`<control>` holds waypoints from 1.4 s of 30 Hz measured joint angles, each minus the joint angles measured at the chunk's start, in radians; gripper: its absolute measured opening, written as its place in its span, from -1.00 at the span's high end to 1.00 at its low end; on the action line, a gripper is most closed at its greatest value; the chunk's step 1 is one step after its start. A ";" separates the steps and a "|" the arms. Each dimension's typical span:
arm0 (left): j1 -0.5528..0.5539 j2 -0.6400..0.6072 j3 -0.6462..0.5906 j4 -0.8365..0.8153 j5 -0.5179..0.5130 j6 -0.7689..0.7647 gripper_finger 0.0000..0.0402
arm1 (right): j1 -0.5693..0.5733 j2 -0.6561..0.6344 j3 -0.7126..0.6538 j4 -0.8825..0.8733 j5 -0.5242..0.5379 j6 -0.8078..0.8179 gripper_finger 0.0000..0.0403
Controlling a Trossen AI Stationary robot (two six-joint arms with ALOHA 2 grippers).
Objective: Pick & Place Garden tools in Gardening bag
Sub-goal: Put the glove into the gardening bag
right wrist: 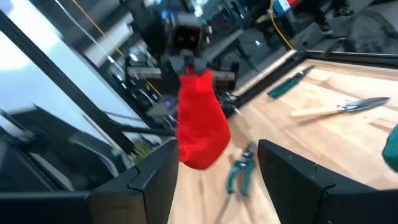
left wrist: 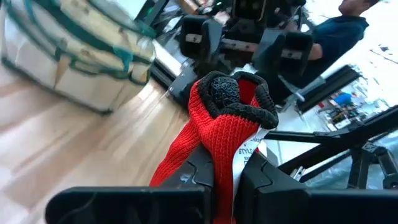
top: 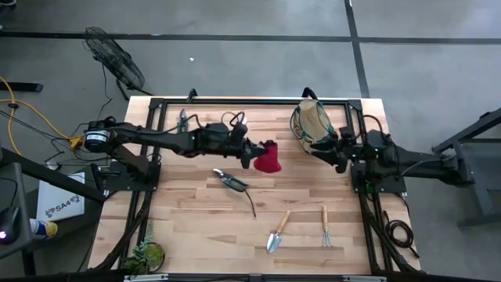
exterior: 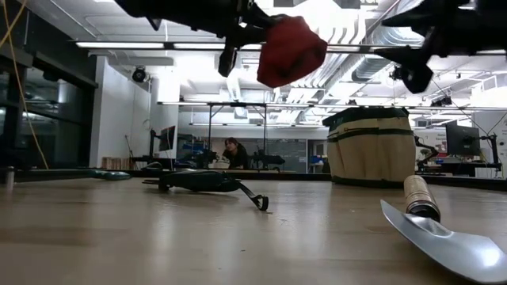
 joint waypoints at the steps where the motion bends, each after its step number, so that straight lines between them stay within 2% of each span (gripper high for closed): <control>1: 0.013 0.000 0.000 0.010 0.015 0.015 0.94 | 0.001 0.042 0.023 0.000 0.000 -0.023 -0.05; 4: 0.049 0.000 0.000 0.013 0.050 0.045 0.94 | 0.020 0.163 0.098 0.002 0.016 -0.103 -0.05; 10: 0.113 0.000 0.000 0.013 0.110 0.086 0.94 | 0.084 0.384 0.241 0.003 0.120 -0.269 -0.05; 16: 0.157 0.000 0.000 0.061 0.172 0.151 0.94 | 0.105 0.544 0.322 0.012 0.149 -0.300 -0.06; 21: 0.167 0.000 0.000 0.074 0.188 0.217 0.94 | 0.104 0.657 0.367 0.035 0.149 -0.298 -0.20; 26: 0.169 0.000 0.000 0.065 0.185 0.252 0.94 | 0.102 0.739 0.405 0.098 0.105 -0.301 -0.42; 29: 0.169 0.000 0.000 0.065 0.182 0.273 0.94 | 0.103 0.778 0.427 0.112 0.126 -0.301 -0.49; 35: 0.169 0.000 0.000 0.060 0.185 0.279 0.94 | 0.103 0.844 0.445 0.143 0.200 -0.301 -0.51; 42: 0.169 0.000 0.000 0.073 0.245 0.278 0.94 | 0.102 0.861 0.445 0.167 0.259 -0.303 -0.49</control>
